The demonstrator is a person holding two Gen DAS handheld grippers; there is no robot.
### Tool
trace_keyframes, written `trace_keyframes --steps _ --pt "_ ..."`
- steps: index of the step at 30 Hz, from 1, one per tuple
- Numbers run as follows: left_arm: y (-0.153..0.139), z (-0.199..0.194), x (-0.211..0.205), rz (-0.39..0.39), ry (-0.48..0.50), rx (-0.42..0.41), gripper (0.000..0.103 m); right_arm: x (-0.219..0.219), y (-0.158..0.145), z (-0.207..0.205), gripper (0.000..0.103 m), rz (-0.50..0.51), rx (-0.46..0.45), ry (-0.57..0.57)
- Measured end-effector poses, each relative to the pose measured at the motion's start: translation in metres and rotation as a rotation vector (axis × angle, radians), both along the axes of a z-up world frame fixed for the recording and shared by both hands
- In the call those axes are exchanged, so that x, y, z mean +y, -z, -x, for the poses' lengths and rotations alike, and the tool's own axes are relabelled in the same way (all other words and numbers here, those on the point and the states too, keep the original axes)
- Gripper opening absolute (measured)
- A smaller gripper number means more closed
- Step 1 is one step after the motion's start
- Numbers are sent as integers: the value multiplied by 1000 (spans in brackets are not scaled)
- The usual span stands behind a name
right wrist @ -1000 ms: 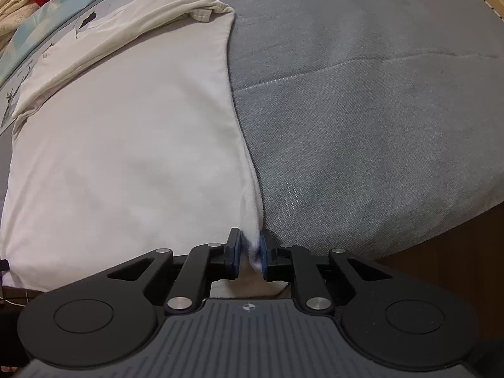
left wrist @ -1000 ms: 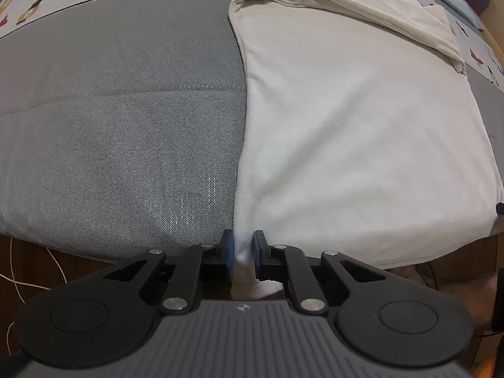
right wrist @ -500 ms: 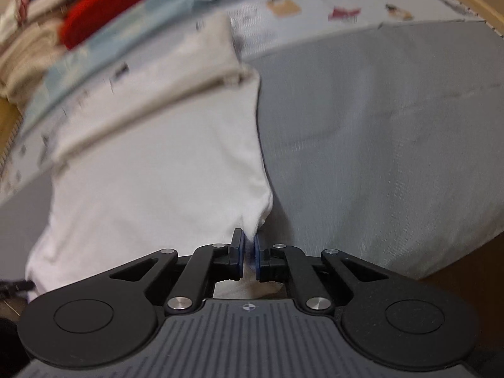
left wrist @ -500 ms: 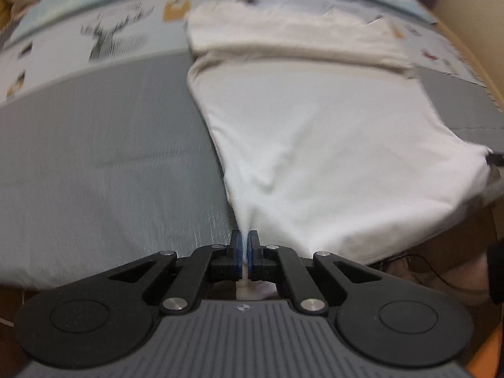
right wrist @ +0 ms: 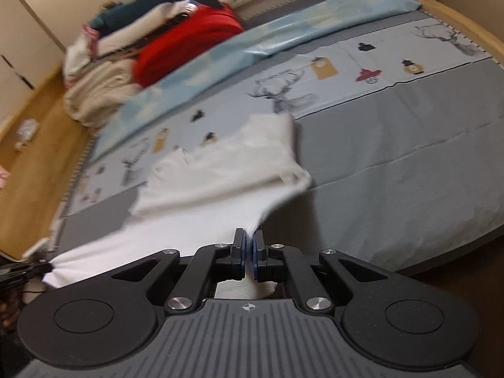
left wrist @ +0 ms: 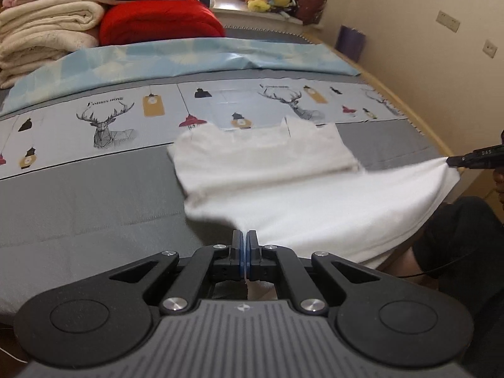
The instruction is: Fold small clothes
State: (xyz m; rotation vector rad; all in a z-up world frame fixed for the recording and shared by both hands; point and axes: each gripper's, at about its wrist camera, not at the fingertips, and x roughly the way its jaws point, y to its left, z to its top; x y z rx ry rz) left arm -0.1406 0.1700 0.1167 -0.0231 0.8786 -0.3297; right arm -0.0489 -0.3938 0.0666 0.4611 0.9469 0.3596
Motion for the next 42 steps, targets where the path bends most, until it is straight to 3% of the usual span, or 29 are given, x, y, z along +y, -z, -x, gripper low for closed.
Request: trace_keyframes --steps 2,5,11,15,17,18,21,23,25,29,34,42 --pt "6 -12 2 7 -5 12 0 -4 1 -2 3 -26 19 9" --pt "34 -59 6 -16 -41 51 1 2 16 -28 3 2 44 26" --pt "93 -180 11 -48 -150 107 1 32 65 -135 3 149 84 31" --pt "124 -229 24 -46 -289 103 1 46 94 -196 6 147 83 106" --pt "139 -230 36 11 -339 118 3 46 105 -208 6 170 51 156" --pt "146 -233 40 22 -337 183 3 45 111 -208 7 184 40 172" --pt "148 -231 36 -13 -290 207 7 38 132 -206 10 178 137 160" --pt "151 -230 32 -30 -247 215 14 40 128 -202 10 209 91 135" --pt "154 -230 32 -21 -247 221 19 44 129 -199 18 242 67 90" --pt "161 -233 32 17 -279 217 19 57 140 -195 20 293 82 39" --pt "158 -240 15 15 -286 155 27 72 140 -197 34 293 26 13" --pt "169 -272 -7 -72 -285 149 30 94 150 -223 35 366 -8 5"
